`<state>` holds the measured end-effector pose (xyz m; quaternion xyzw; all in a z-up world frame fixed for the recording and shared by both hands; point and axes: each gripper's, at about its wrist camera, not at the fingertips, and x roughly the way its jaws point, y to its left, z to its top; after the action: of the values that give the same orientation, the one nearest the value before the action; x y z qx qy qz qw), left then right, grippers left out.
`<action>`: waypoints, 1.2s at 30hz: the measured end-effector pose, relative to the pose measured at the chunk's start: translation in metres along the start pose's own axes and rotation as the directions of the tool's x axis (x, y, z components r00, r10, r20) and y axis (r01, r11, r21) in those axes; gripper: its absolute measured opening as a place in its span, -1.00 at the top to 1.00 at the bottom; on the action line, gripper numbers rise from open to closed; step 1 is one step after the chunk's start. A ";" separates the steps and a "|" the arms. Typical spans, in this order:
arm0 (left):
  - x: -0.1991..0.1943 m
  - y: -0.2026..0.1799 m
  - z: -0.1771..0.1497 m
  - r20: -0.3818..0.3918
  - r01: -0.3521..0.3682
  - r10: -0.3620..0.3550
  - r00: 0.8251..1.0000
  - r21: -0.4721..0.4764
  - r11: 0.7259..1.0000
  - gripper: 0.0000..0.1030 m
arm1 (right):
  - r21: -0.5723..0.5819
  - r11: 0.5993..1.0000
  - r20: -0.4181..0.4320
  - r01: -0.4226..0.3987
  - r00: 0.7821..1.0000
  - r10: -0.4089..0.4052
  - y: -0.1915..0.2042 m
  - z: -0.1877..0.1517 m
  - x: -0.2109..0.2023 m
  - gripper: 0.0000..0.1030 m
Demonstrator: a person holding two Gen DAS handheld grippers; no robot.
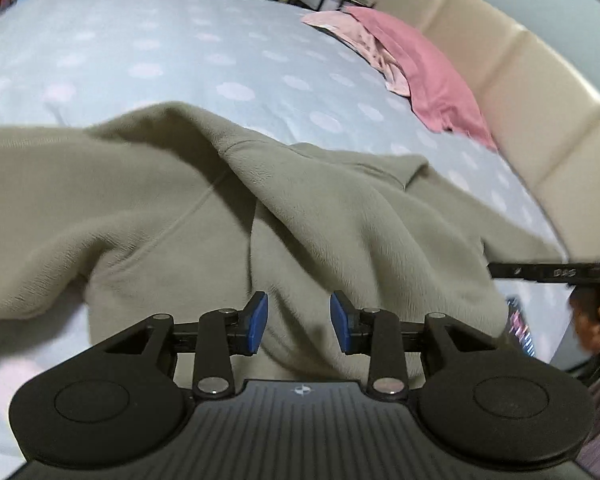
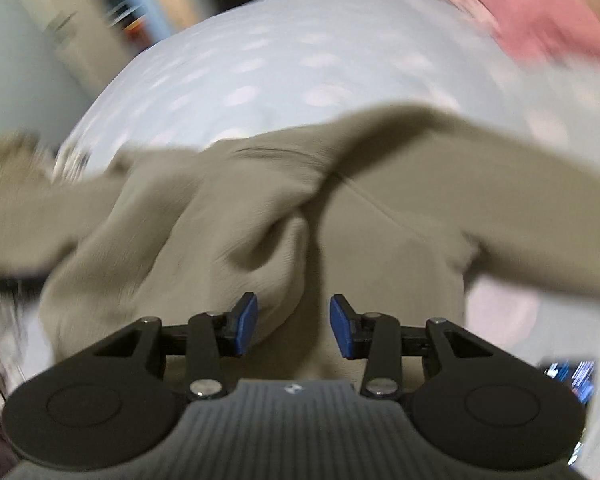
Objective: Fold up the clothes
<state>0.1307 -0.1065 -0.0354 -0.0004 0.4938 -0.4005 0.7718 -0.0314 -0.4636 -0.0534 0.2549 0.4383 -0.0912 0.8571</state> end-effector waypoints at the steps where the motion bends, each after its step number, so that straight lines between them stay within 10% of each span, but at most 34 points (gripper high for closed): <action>1: 0.004 0.002 0.002 -0.001 0.005 -0.005 1.000 -0.019 1.000 0.38 | 0.068 0.998 -0.007 -0.002 1.000 0.002 -0.006 0.001 0.006 0.15; 10: 0.054 0.007 0.010 -0.068 0.010 -0.015 0.998 -0.084 0.996 0.21 | 0.257 0.964 -0.060 -0.067 0.995 0.085 -0.021 0.014 0.035 0.15; 14: 0.066 0.002 0.013 -0.078 0.004 -0.009 0.997 -0.066 0.998 0.83 | 0.274 0.957 -0.102 -0.098 0.986 0.130 -0.014 0.017 0.054 0.56; 19: 0.051 0.016 0.026 0.037 0.071 -0.067 0.997 -0.145 0.987 0.92 | 0.317 0.940 -0.039 -0.123 0.989 0.143 -0.017 0.030 0.048 0.89; 28: 0.008 0.073 0.039 0.424 0.364 -0.211 0.881 -0.321 0.874 0.93 | 0.366 0.895 0.299 -0.255 0.943 0.147 -0.038 0.062 0.010 0.91; 34: 0.054 0.087 0.015 0.157 0.157 -0.102 0.982 -0.395 0.905 0.87 | 0.293 0.946 0.186 -0.141 0.979 0.089 -0.033 0.048 0.040 0.90; 36: 0.058 0.089 0.009 0.114 0.132 -0.095 0.989 -0.395 0.909 0.74 | 0.319 0.941 0.110 -0.113 0.991 0.082 -0.038 0.040 0.054 0.85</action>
<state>0.2033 -0.0857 -0.1104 -0.2057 0.5283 -0.3346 0.7527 0.0146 -0.5131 -0.0900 0.4092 0.3631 -0.1314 0.8267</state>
